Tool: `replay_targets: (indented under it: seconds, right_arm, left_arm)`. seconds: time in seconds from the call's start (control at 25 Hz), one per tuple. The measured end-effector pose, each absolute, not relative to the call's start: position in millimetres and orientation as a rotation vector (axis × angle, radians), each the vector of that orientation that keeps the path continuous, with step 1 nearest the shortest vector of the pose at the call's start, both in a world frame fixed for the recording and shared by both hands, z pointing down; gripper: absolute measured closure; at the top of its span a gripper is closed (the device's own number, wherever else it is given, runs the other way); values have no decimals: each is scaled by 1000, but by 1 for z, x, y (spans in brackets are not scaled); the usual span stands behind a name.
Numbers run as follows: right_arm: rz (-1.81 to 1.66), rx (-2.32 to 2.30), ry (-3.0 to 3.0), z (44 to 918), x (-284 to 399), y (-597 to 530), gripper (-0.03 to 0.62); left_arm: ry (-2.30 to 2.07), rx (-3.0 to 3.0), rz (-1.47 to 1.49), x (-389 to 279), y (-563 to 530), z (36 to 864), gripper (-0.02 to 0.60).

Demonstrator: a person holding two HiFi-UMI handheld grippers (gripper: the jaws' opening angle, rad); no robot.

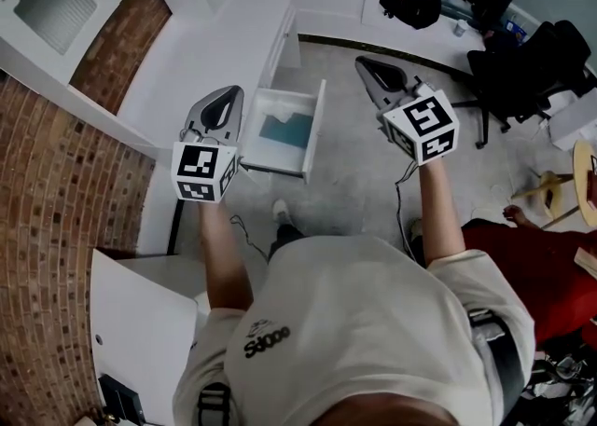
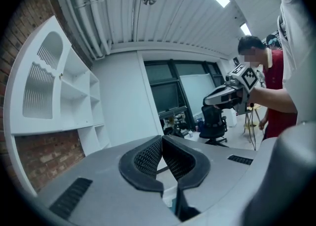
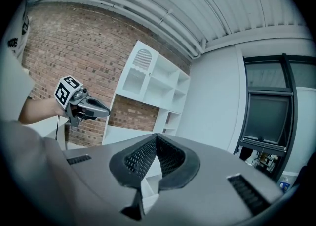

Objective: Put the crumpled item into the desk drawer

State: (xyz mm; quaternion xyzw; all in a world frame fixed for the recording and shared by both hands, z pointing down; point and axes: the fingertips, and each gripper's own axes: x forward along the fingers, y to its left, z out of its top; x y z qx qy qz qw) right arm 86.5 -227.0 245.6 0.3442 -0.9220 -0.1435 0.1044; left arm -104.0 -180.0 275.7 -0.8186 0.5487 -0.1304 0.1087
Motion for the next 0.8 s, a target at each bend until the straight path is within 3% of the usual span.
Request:
replay_targets:
  seconds: [0.8]
  right_arm:
    - [-443, 959, -2709, 253, 68, -218, 588]
  left_arm:
    - [1606, -2419, -389, -107, -169, 279, 563]
